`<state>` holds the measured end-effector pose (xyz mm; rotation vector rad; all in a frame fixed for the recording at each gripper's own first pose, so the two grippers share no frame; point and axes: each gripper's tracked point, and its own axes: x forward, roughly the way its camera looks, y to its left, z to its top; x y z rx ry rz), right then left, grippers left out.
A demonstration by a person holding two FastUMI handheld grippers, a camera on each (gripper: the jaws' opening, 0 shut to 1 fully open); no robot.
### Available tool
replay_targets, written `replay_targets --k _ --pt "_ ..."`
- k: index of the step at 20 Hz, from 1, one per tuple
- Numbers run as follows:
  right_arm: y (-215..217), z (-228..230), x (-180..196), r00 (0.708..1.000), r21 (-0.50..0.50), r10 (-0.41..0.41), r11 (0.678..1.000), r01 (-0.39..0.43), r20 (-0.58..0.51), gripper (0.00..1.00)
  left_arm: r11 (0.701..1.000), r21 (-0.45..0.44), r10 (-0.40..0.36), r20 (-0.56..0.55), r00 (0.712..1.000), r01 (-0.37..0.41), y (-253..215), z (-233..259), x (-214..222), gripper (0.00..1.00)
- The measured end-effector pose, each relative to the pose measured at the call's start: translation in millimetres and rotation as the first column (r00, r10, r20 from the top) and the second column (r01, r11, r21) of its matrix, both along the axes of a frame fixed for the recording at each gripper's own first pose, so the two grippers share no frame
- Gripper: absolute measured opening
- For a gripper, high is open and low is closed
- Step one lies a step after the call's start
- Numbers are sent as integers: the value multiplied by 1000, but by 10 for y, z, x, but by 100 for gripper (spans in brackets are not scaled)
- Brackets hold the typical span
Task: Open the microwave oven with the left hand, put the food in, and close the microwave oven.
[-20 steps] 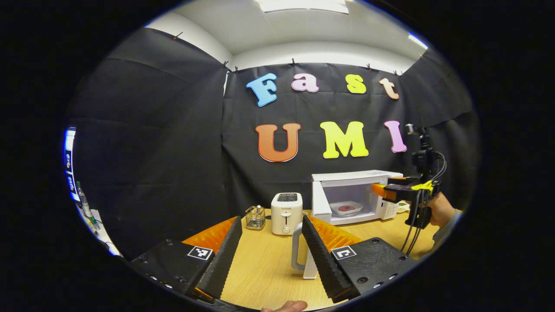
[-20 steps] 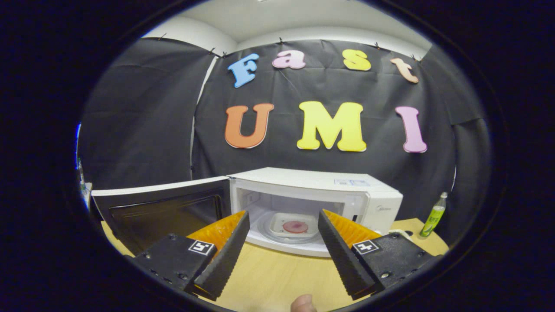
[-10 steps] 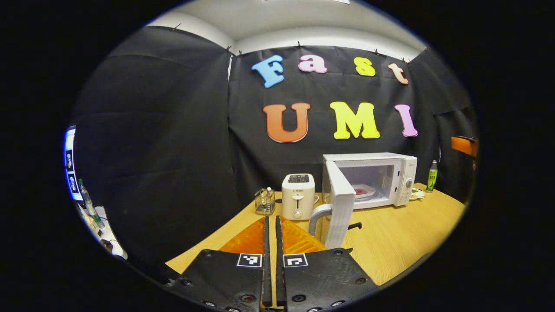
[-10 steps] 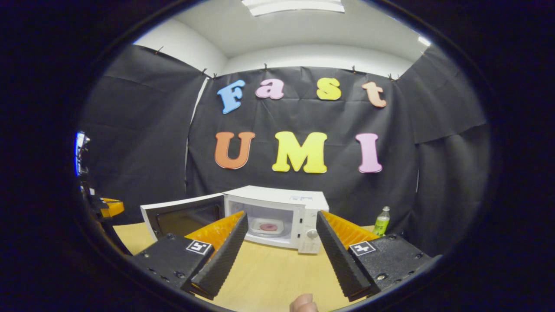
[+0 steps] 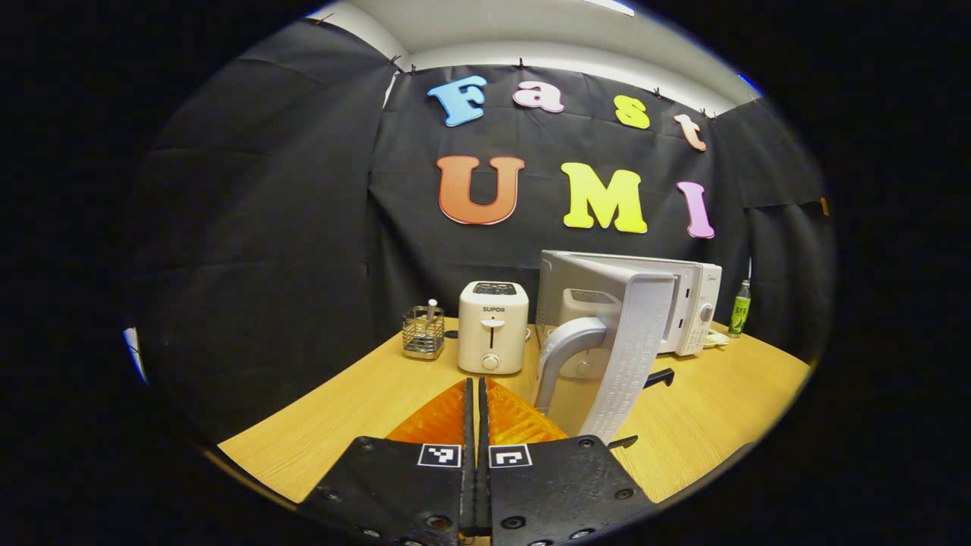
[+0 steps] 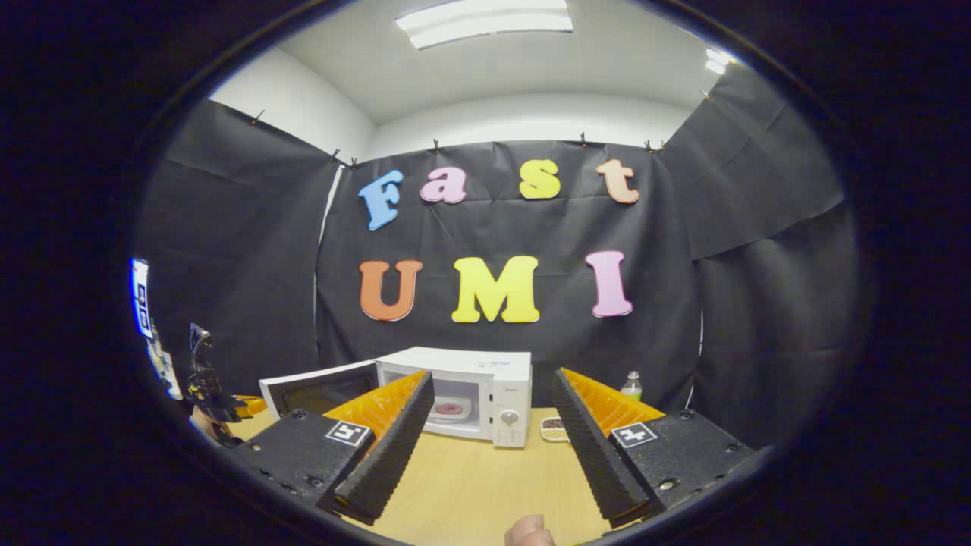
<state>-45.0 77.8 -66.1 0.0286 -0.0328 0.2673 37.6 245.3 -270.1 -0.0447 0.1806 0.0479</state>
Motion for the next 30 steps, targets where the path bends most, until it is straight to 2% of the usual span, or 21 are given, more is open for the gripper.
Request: replay_targets --k 2,3,4,5,7,8,9,10,11,12,14,17,18,19,20,21,24,25,27,28,30 --pt "-87 31 -76 1000 8 -5 1000 5 2 96 1000 8 -18 -23 1000 18 -58 -150 67 0" --pt "-145 68 -106 1000 10 -11 1000 11 9 100 1000 21 -12 -19 1000 13 -75 -168 78 0" --pt "-200 116 -130 1000 13 -18 1000 17 21 100 1000 23 -18 -18 1000 19 -96 -171 76 11" --pt "-249 134 -153 999 14 -28 1000 27 30 100 999 7 -36 -11 999 36 -166 -175 63 0" --pt "-319 137 -179 998 17 -39 999 38 41 100 997 -18 -81 12 997 81 -395 -107 35 0" --pt "-327 129 -197 998 21 -38 999 37 44 96 995 -23 -98 24 995 98 -483 -75 61 0" --pt "-325 150 -220 998 29 -34 999 32 54 96 993 -22 -115 32 993 116 -564 -51 70 0" --pt "-326 153 -242 998 31 -29 999 27 55 100 991 -18 -134 34 990 134 -656 -31 88 0" --pt "-354 122 -241 998 32 -27 999 26 54 96 987 -14 -158 37 987 159 -764 -6 122 0" --pt "-378 113 -249 998 32 -28 999 26 54 100 982 -11 -189 43 981 189 -876 22 142 0" --pt "-434 127 -267 998 45 -37 998 34 59 100 960 -36 -275 70 959 278 -1155 103 177 0" --pt "-462 161 -305 997 70 -21 997 16 72 100 896 -77 -430 95 898 437 -1580 111 259 0" --pt "-491 163 -313 997 74 -20 997 15 71 96 877 -79 -467 92 879 474 -1695 100 305 0" --pt "-529 160 -304 997 76 -25 997 19 72 96 859 -78 -500 89 862 506 -1804 95 358 0" --pt "-559 168 -301 997 76 -33 997 27 74 100 840 -80 -531 82 843 537 -1925 80 412 0" --pt "-597 161 -290 996 76 -42 996 36 76 100 826 -78 -553 75 829 558 -2034 69 473 0" --pt "-658 119 -251 996 73 -63 996 58 70 100 809 -63 -582 55 812 584 -2331 46 701 0" --pt "-670 94 -239 996 71 -65 996 60 63 96 804 -68 -588 50 807 590 -2433 32 751 0" --pt "-701 65 -205 996 71 -70 995 66 53 95 789 -83 -607 47 794 608 -2644 50 832 0" --pt "-716 44 -197 996 74 -70 995 66 50 100 789 -78 -608 47 793 610 -2723 61 883 0" --pt "-738 -7 -162 997 79 -70 995 67 41 100 789 -74 -607 48 793 609 -2905 87 1010 0"
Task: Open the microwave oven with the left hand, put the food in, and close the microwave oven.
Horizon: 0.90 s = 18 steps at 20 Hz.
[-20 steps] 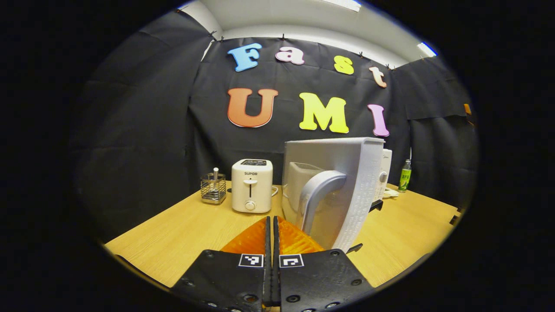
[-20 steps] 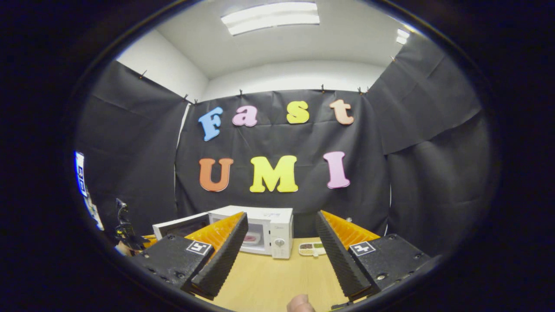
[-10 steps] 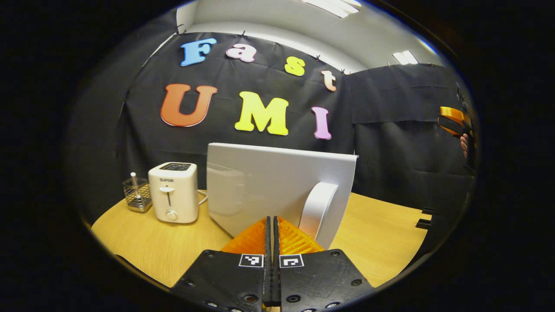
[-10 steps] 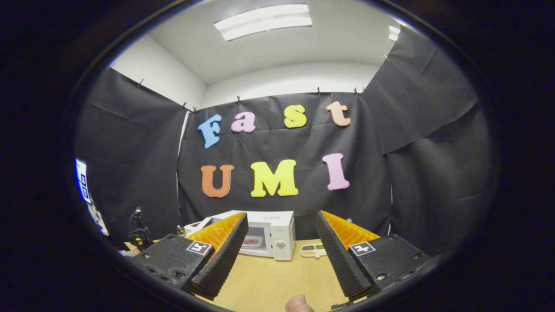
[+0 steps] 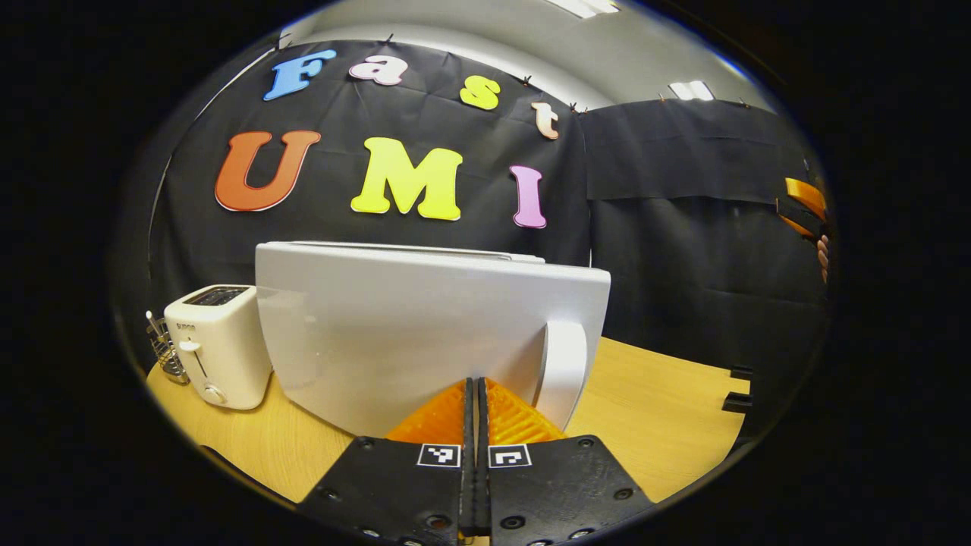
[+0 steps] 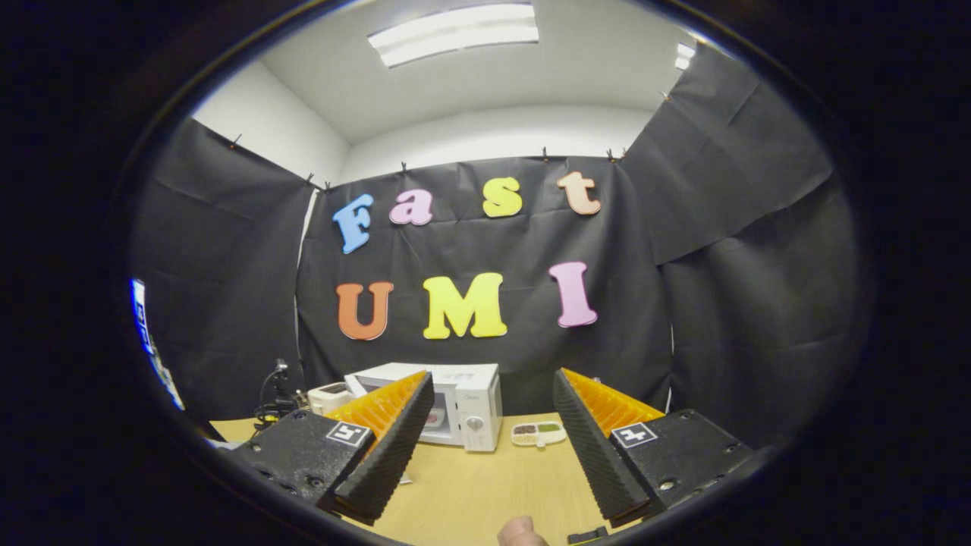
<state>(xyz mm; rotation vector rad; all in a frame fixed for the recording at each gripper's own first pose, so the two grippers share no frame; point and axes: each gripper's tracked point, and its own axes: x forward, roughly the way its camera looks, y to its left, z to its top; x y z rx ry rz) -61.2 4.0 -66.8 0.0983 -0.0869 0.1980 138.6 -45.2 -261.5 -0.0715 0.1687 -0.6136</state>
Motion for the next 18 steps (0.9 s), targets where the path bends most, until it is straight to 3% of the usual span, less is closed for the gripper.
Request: replay_targets --k 7,11,18 --pt "-150 -170 138 998 -5 -37 999 37 -52 100 997 41 61 -16 998 -60 -413 -31 481 0" --pt "-145 -121 148 999 -19 -25 1000 24 -33 98 995 47 85 -24 996 -83 -579 -74 729 0" --pt "-424 -164 311 997 20 -78 997 78 18 99 989 54 141 -51 989 -138 -822 -291 1176 0"
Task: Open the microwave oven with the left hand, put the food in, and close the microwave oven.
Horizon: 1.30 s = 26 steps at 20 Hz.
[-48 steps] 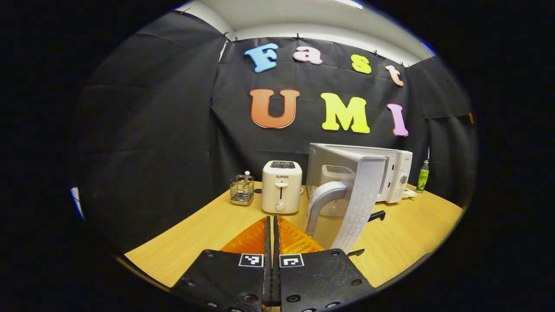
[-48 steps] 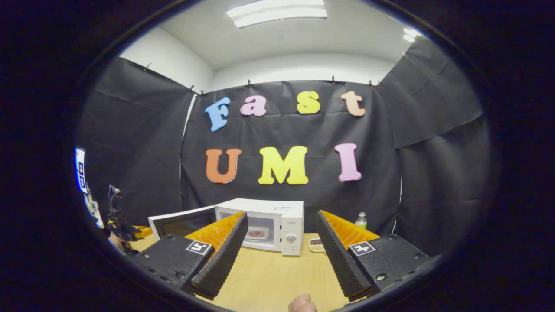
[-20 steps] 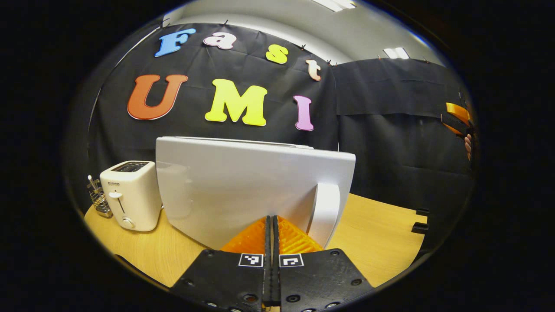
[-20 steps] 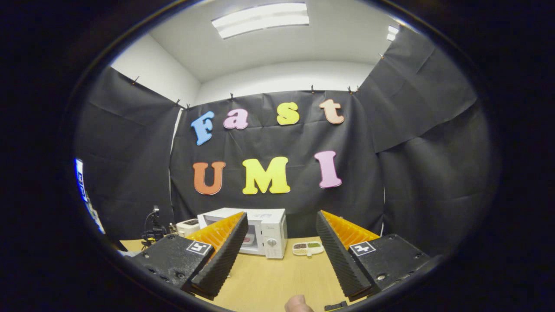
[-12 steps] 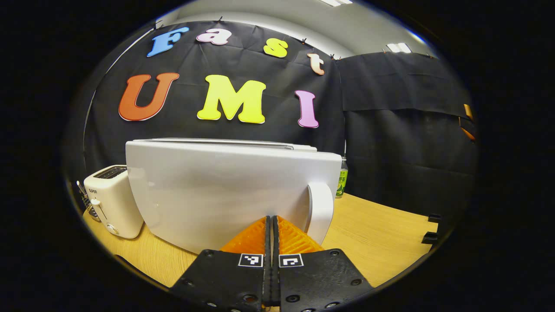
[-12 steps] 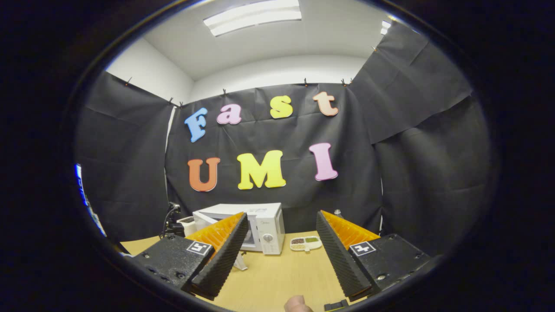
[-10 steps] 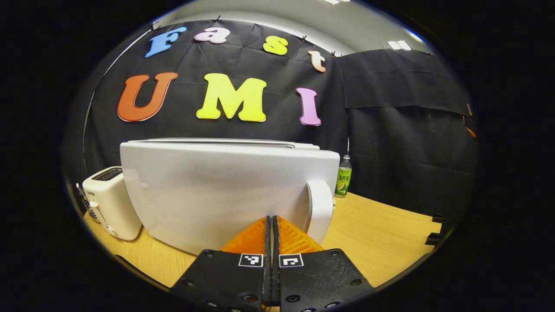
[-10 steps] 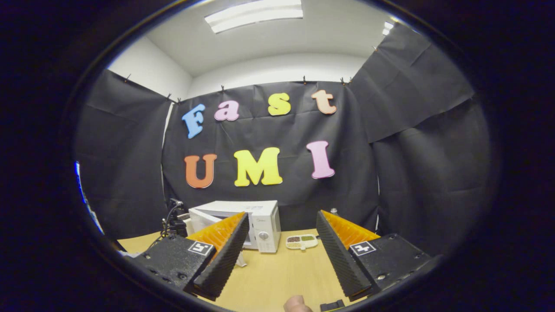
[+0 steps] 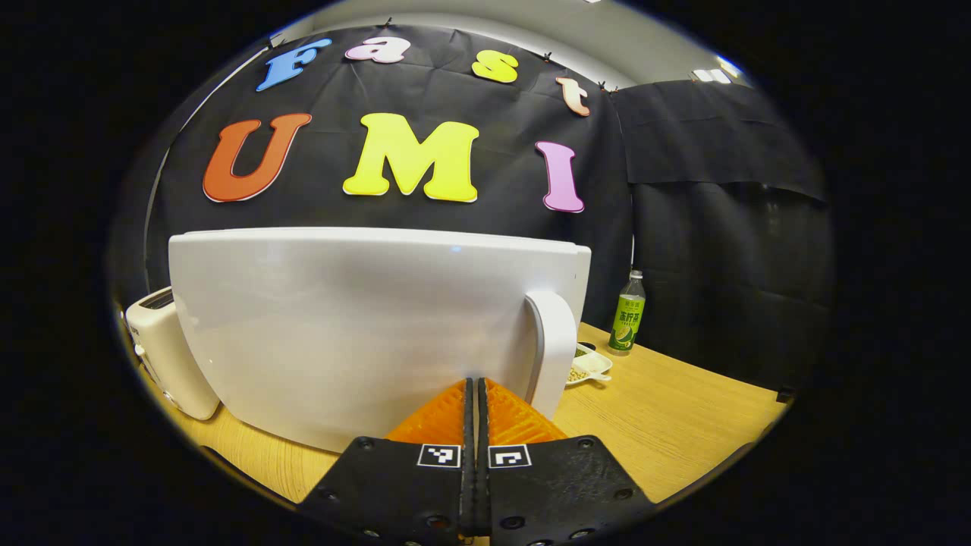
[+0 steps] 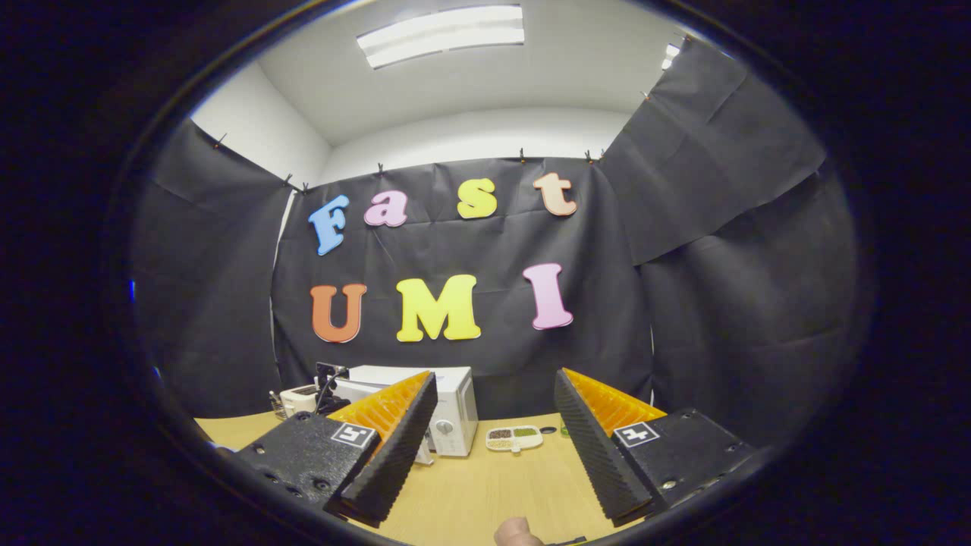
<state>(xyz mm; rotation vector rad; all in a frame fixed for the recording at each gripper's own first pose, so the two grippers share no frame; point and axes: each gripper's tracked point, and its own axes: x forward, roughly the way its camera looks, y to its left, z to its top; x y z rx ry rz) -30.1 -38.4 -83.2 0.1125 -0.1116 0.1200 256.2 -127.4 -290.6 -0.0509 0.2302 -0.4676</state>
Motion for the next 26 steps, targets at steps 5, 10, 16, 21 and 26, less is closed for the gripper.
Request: replay_targets --k 5,10,16,21,26 --pt "-54 -69 100 1000 4 15 1000 -15 7 100 999 26 41 26 999 -41 -153 16 234 0" --pt "-84 -217 184 1000 -17 7 1000 -7 -4 100 994 36 100 58 993 -102 -149 44 437 0" --pt "-10 -339 233 998 -26 27 999 -28 -50 100 990 75 116 45 992 -119 -171 -29 411 0" --pt "64 -446 246 994 -25 38 999 -41 -100 100 992 50 110 32 993 -112 -162 3 208 0" --pt "178 -532 181 989 -50 46 997 -53 -138 91 982 34 184 57 981 -186 41 203 -122 35"
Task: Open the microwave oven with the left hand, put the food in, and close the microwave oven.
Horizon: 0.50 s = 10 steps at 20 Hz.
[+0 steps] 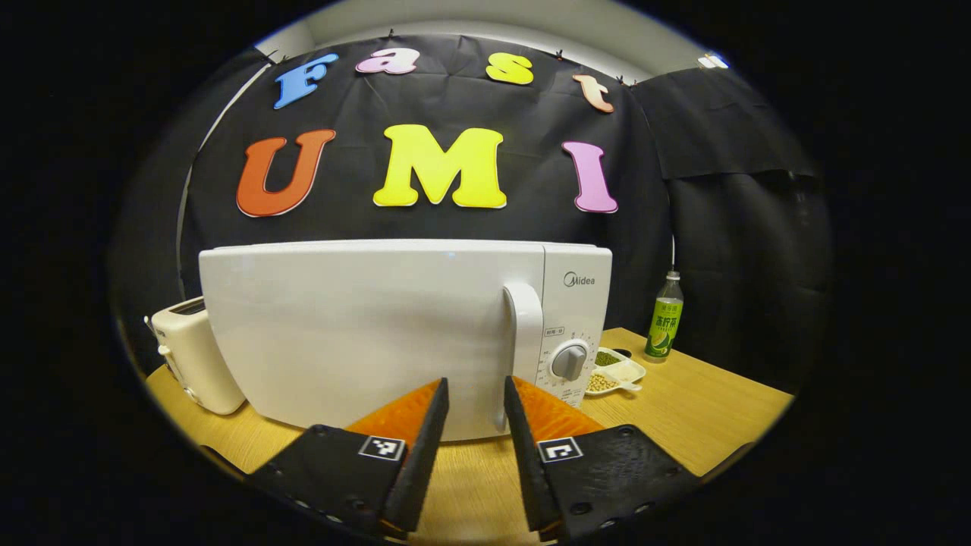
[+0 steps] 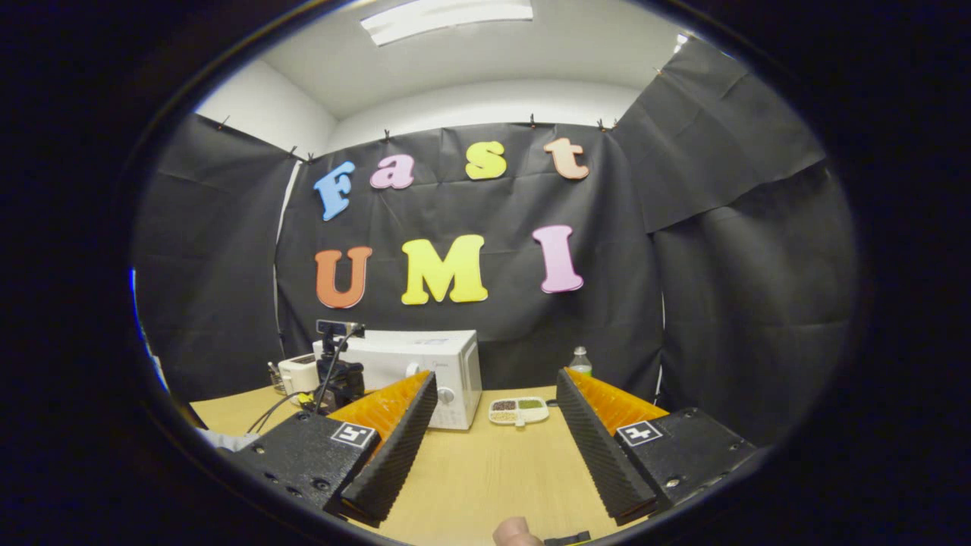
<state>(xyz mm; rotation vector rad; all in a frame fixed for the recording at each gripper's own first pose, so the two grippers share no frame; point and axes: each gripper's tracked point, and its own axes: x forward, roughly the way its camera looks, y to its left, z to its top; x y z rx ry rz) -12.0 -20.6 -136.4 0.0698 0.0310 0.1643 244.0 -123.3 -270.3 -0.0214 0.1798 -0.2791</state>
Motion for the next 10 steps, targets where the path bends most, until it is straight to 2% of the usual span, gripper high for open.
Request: replay_targets --k 1,2,3,4,5,6,7,8,9,10 --pt "51 -18 -26 1000 -3 7 1000 -7 -7 91 1000 -8 5 -5 1000 -5 27 21 -95 57" --pt "106 -32 -60 1000 -6 19 1000 -19 -14 92 1000 -16 -8 -12 1000 8 16 55 -213 55" --pt "152 -37 -95 999 -7 30 1000 -30 -20 92 1000 -8 -3 -18 1000 3 50 99 -326 74" --pt "181 -37 -132 999 -2 37 999 -37 -25 92 1000 11 17 -13 1000 -16 120 168 -428 75" --pt "202 -27 -153 999 7 40 999 -40 -27 92 998 39 53 -4 999 -52 223 239 -517 92" --pt "207 -20 -161 999 14 37 999 -36 -33 100 994 67 91 -4 996 -90 323 302 -636 97" --pt "208 -38 -173 999 13 31 999 -31 -44 91 990 85 112 3 994 -111 374 400 -756 97" --pt "204 -36 -171 998 10 26 1000 -25 -50 91 991 81 111 -10 994 -110 375 478 -910 97" --pt "194 -14 -170 999 10 17 1000 -17 -52 100 992 64 107 -22 994 -105 357 575 -1072 97" --pt "187 26 -165 999 15 9 1000 -9 -47 100 993 45 113 -29 993 -111 373 690 -1235 96"
